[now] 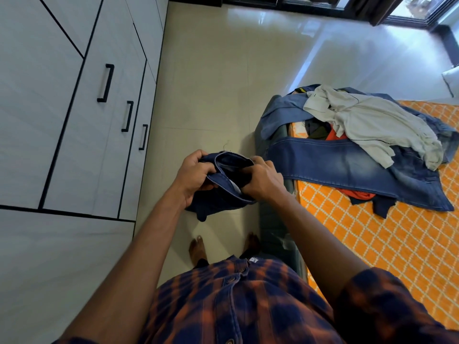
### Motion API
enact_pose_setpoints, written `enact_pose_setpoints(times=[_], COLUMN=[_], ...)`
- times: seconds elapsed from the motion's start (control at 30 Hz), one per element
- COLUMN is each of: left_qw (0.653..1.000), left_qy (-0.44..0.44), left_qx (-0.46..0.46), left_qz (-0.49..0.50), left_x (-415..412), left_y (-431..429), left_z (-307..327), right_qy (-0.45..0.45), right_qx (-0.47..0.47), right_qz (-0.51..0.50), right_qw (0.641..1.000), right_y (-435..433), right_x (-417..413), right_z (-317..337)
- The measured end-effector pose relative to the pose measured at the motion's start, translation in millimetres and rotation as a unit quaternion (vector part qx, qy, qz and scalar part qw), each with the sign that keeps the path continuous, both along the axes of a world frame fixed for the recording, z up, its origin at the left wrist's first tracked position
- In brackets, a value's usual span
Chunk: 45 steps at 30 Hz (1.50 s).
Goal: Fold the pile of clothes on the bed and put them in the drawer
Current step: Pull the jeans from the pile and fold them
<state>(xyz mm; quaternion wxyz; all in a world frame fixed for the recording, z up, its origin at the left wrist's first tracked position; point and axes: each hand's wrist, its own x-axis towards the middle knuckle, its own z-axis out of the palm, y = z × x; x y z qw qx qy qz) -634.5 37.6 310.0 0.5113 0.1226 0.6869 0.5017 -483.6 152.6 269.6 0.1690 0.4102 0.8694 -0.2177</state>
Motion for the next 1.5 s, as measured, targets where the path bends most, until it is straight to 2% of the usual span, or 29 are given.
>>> enact_pose_setpoints(times=[0.1,0.27,0.37,0.47,0.57,0.63,0.73,0.9,1.03,1.1,1.23,1.3,1.37,1.5], left_qw=[1.0,1.0,0.999,0.997,0.998,0.999,0.996,0.997,0.995,0.991,0.993,0.993,0.995,0.992], left_qy=[0.005,0.005,0.016,0.031,0.032,0.044,0.073,0.061,0.023,-0.008,0.02,0.04,0.061,0.112], left_qx=[-0.004,-0.004,-0.011,-0.016,-0.014,-0.017,-0.036,-0.031,-0.006,0.021,0.06,0.066,0.046,-0.051], left_qz=[-0.007,-0.015,-0.03,-0.065,-0.042,-0.024,-0.021,0.029,0.099,0.13,0.102,0.084,0.07,0.001], left_x=[2,6,4,5,9,9,1,-8,-1,5,14,20,22,6], left_y=[-1,-2,-2,-3,-3,-5,-14,-16,-6,-1,9,13,12,-5], left_z=[-4,-10,-13,-15,-22,-29,-37,-39,-39,-40,-44,-46,-48,-57], right_qy=[-0.03,-0.015,-0.02,-0.07,-0.084,-0.068,-0.007,0.08,0.045,0.02,-0.062,-0.07,-0.032,0.071], right_qx=[-0.017,0.076,0.072,0.072,0.077,0.062,-0.002,-0.047,0.083,0.116,0.054,0.013,-0.01,-0.041], right_qz=[0.017,-0.027,-0.056,-0.053,-0.052,-0.079,-0.171,-0.247,-0.193,-0.17,-0.167,-0.184,-0.219,-0.281], right_qw=[0.999,0.997,0.996,0.994,0.992,0.993,0.985,0.965,0.977,0.978,0.983,0.98,0.975,0.956], right_y=[-4,-17,-12,-5,-1,9,30,46,43,40,34,26,21,38], right_x=[7,11,11,7,1,-3,-14,-25,-24,-17,2,9,11,-1], right_z=[-14,-30,-27,-24,-21,-13,7,28,32,27,6,-5,-10,4])
